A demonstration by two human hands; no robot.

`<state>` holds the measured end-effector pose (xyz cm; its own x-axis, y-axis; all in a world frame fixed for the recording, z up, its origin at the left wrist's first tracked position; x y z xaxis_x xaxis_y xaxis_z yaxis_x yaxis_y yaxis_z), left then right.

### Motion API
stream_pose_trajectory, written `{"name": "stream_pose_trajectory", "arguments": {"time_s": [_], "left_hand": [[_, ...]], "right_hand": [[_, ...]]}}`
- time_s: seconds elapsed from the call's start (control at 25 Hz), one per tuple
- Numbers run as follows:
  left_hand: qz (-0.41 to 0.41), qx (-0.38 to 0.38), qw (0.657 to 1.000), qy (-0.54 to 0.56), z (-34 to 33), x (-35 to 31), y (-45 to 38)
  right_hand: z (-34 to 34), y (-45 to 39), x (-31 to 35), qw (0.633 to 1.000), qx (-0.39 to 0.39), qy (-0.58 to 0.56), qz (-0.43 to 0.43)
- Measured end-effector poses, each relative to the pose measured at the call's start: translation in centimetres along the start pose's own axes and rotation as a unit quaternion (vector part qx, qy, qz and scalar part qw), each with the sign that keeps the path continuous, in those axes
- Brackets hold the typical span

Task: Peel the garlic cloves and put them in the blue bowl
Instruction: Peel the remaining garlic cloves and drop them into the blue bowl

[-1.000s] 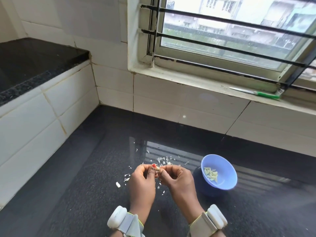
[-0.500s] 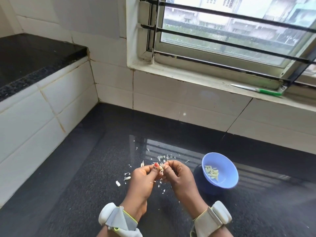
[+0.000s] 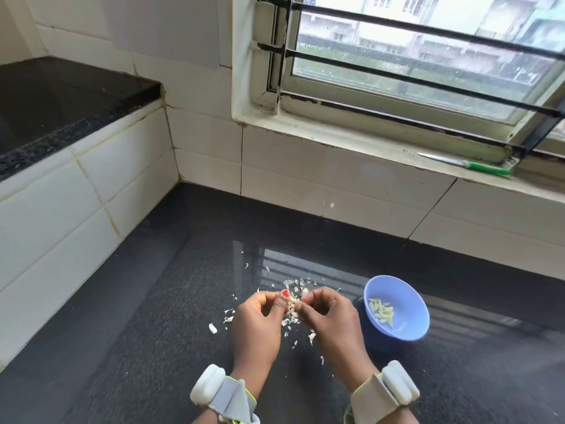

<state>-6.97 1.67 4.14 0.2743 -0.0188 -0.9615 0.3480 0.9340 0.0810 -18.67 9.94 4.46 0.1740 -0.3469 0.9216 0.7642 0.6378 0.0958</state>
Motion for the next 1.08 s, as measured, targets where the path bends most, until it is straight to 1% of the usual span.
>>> {"name": "stream_pose_trajectory", "arguments": {"time_s": [0.04, 0.08, 0.16, 0.24, 0.32, 0.4, 0.48, 0.56, 0.64, 0.72, 0.8, 0.88, 0.96, 1.08], "left_hand": [[-0.009, -0.001, 1.0, -0.008, -0.1, 0.1, -0.1], [-0.016, 0.0, 1.0, -0.012, -0.1, 0.3, -0.1], [-0.023, 0.005, 0.999, -0.026, -0.4, 0.3, 0.0], [-0.032, 0.014, 0.998, -0.046, -0.6, 0.3, 0.0], [-0.046, 0.031, 0.997, -0.057, -0.7, 0.2, 0.0], [-0.041, 0.048, 0.996, -0.057, -0.8, 0.4, -0.2], [-0.007, 0.068, 0.997, -0.024, -1.1, 0.7, -0.3], [0.045, 0.096, 0.993, 0.055, -1.5, 0.9, -0.2], [0.085, 0.12, 0.981, 0.124, -2.1, 0.8, 0.0], [0.099, 0.115, 0.977, 0.147, -2.1, 0.7, 0.1], [0.08, 0.084, 0.986, 0.121, -1.6, 0.7, 0.0], [0.028, 0.063, 0.995, 0.067, -1.0, 0.8, -0.2], [-0.02, 0.063, 0.998, 0.011, -0.6, 0.9, -0.3], [-0.043, 0.056, 0.997, -0.016, -0.5, 0.9, -0.4]], "right_hand": [[-0.3, 0.2, 0.3, 0.997, 0.024, -0.075, -0.014], [-0.6, 0.5, 0.6, 0.992, 0.046, -0.118, -0.019], [-0.8, 0.8, 0.7, 0.993, 0.059, -0.101, -0.002], [-0.8, 0.8, 0.7, 0.995, 0.05, -0.083, 0.011], [-0.8, 0.8, 0.6, 0.995, 0.047, -0.091, 0.013], [-0.8, 0.6, 0.4, 0.993, 0.053, -0.105, 0.011], [-0.9, 0.6, 0.4, 0.99, 0.065, -0.122, 0.012], [-1.0, 0.6, 0.3, 0.984, 0.079, -0.16, 0.005], [-1.2, 0.6, 0.2, 0.976, 0.091, -0.197, -0.007], [-1.4, 0.6, -0.1, 0.97, 0.093, -0.223, -0.023], [-1.4, 0.7, -0.4, 0.963, 0.084, -0.253, -0.046], [-1.0, 0.8, -0.3, 0.957, 0.075, -0.272, -0.059], [-0.4, 0.9, -0.2, 0.955, 0.07, -0.281, -0.062], [0.3, 0.6, -0.4, 0.96, 0.048, -0.267, -0.066]]}}
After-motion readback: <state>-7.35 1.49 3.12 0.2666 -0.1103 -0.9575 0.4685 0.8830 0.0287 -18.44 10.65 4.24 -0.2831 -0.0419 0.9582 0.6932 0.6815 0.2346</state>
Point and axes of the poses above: each hand's wrist, its own y-axis away from the middle knuckle, its own z-axis out of the back of the hand, x = y × z, the point moved 3 cm from there along -y, towards the middle knuckle, and after that the axes turned 2 degrees about -y, right-handed, at the moved point
